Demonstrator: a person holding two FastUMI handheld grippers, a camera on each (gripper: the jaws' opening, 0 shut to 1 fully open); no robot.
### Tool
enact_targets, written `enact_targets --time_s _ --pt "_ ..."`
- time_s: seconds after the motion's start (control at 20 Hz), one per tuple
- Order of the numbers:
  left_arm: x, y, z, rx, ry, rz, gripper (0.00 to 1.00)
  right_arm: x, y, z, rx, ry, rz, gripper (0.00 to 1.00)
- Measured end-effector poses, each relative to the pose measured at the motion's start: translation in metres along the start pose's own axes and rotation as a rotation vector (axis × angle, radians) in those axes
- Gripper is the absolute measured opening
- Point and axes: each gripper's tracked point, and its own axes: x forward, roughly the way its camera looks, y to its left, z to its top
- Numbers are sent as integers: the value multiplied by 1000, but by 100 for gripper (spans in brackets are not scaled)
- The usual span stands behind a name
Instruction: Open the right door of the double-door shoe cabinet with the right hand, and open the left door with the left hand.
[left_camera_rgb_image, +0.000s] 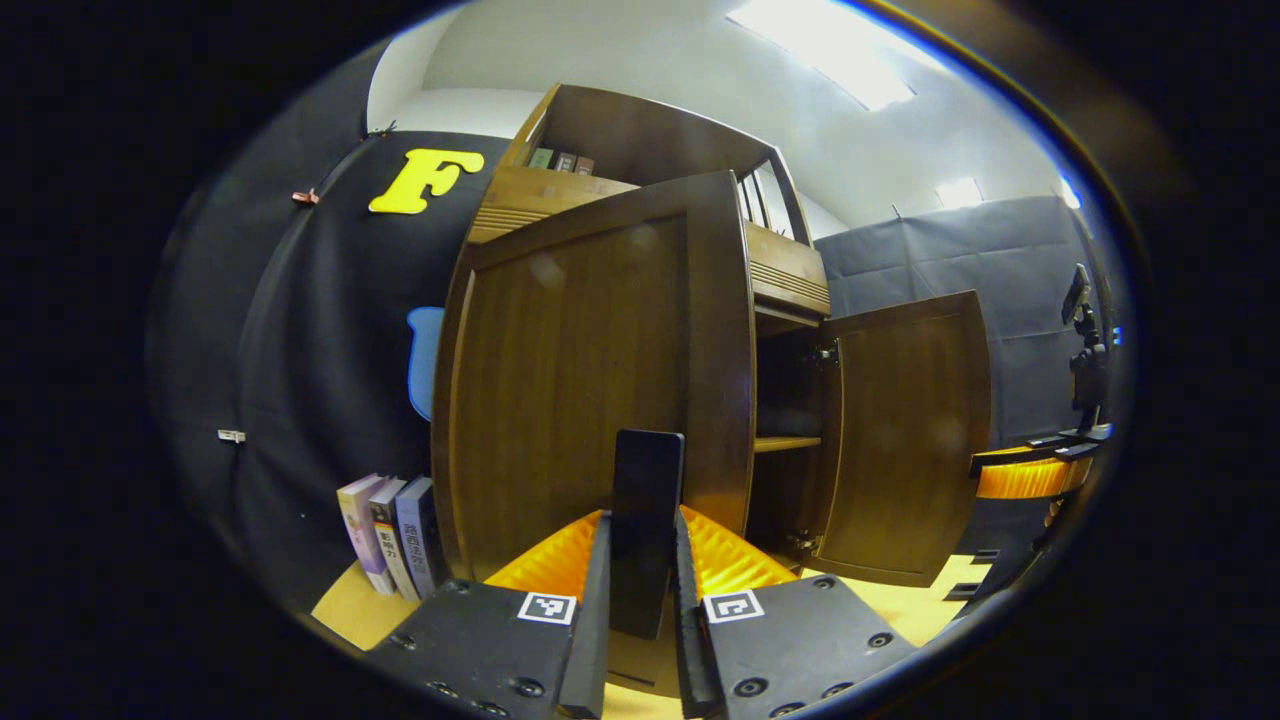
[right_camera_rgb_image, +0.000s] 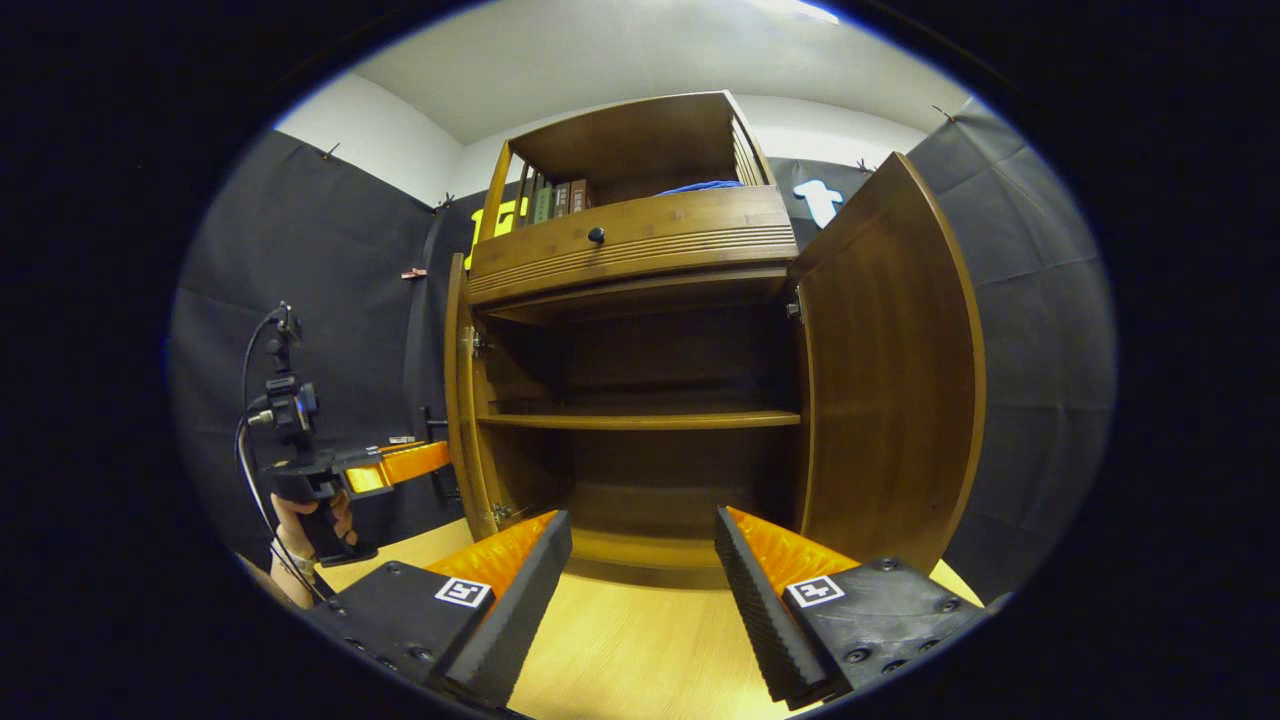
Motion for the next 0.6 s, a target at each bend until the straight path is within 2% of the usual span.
enact_targets --time_s 0.3,0.45,0.6 --pt "-22 19 2 37 13 87 32 6 -8 -16 -7 18 -12 92" --pt "-33 30 1 34 24 129 31 7 -20 -12 -95 -15 -49 92" --pt "-44 42 1 32 24 171 31 -1 -14 -9 -164 -58 -53 93"
